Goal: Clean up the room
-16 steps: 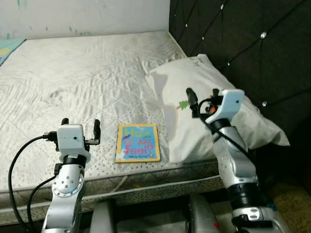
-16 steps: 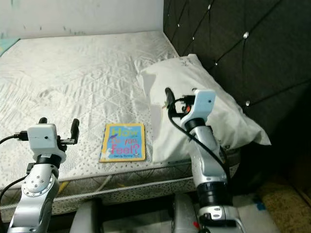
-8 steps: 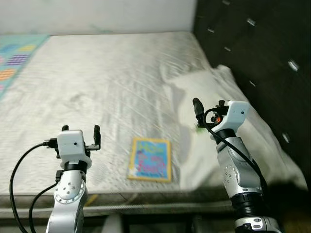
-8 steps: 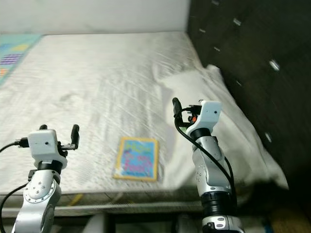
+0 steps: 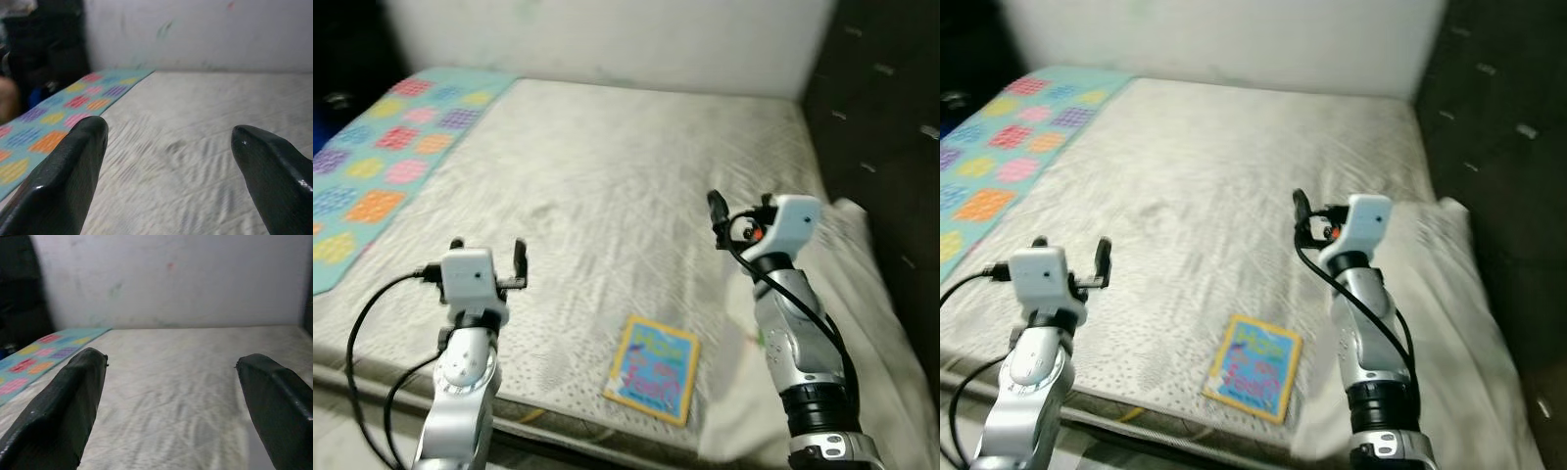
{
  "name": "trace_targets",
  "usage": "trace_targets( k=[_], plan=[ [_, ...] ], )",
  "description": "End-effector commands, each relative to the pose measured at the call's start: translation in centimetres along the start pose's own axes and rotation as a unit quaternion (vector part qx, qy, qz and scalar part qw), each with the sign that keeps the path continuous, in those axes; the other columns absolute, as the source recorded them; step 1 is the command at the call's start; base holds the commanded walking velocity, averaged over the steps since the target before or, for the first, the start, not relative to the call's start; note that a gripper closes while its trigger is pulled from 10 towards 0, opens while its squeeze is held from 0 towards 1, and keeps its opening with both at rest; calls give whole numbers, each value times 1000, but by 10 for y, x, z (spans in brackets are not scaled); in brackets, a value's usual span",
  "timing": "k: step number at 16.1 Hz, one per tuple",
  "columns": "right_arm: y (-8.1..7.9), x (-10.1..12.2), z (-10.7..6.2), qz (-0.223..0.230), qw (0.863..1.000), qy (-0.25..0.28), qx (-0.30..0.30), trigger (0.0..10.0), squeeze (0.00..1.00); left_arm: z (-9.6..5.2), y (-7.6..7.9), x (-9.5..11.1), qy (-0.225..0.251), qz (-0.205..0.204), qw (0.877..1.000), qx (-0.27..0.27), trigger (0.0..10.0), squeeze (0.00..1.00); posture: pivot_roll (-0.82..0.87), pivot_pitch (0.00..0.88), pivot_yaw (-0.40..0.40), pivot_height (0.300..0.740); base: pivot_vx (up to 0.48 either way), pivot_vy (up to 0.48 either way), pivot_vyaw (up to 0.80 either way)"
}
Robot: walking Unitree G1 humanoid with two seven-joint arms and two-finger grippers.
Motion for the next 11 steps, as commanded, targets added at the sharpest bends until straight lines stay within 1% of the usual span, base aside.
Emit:
trace_targets(
  k=[1,3,7,10,11],
  plan=[
    [11,5,-5,-9,1000,5,-18,10000,0,-2,3,3,-1,-4,1000,-4,10000,0,-17,0,17,740,0,0,0],
    [15,4,-9,-13,1000,2,-27,10000,0,-5,4,2,-5,-10,1000,-8,10000,0,-14,0,12,740,0,0,0],
    [29,-5,-22,-26,998,-11,-64,10000,0,-10,10,-1,-15,-26,999,-20,10000,0,-18,0,11,740,0,0,0],
    [29,-4,-22,-22,997,-13,-66,10000,0,-9,17,3,-11,-32,999,-31,10000,0,-26,0,13,740,0,0,0],
    [28,-5,-21,-23,998,-16,-62,10000,0,-8,18,3,-12,-38,999,-33,10000,0,-29,0,11,740,0,0,-631]
  ],
)
Point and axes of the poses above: a point about 5 cm out from each wrist's last joint towards the gripper, its own z axis pointing out of the wrist towards the gripper, its own x axis along the axis of the wrist's last joint, y = z × x, the point moved 6 cm from there along z, pointing out of the wrist towards the gripper, and after that the axes turned 9 degrees about z, right-handed, at the moved point
